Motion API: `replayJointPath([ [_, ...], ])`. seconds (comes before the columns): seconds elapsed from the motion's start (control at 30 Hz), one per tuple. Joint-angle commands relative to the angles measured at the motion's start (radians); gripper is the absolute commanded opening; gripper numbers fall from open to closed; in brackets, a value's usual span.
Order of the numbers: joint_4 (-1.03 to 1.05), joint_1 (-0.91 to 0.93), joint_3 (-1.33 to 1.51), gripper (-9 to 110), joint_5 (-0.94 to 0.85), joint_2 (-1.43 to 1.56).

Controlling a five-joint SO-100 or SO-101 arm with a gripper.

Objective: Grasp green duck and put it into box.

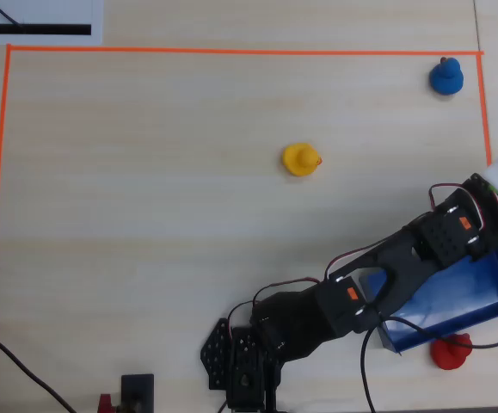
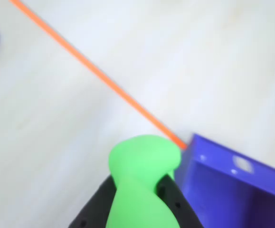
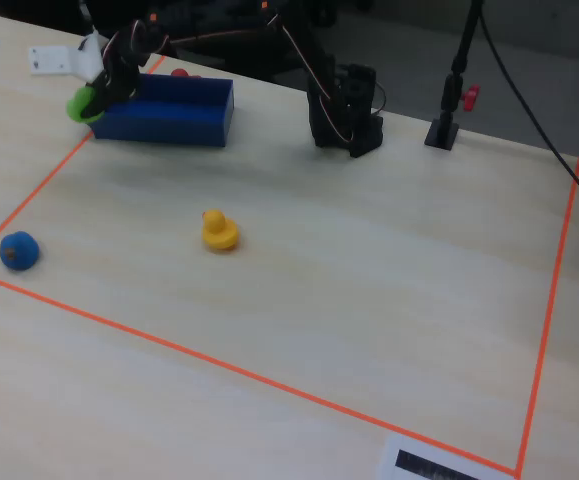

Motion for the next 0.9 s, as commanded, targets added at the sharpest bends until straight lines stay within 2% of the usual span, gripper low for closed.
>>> replayJointPath([
  [0.0, 0.031, 0.014, 0.025, 0, 0.011, 0.167],
  [0.47, 0.117, 0.296, 0.396, 0, -0.081, 0.403],
  [0.63, 0.115, 0.304, 0.483, 0, -0.084, 0.42],
  [0.87, 0.008, 0.275, 0.583, 0, -0.089, 0.405],
])
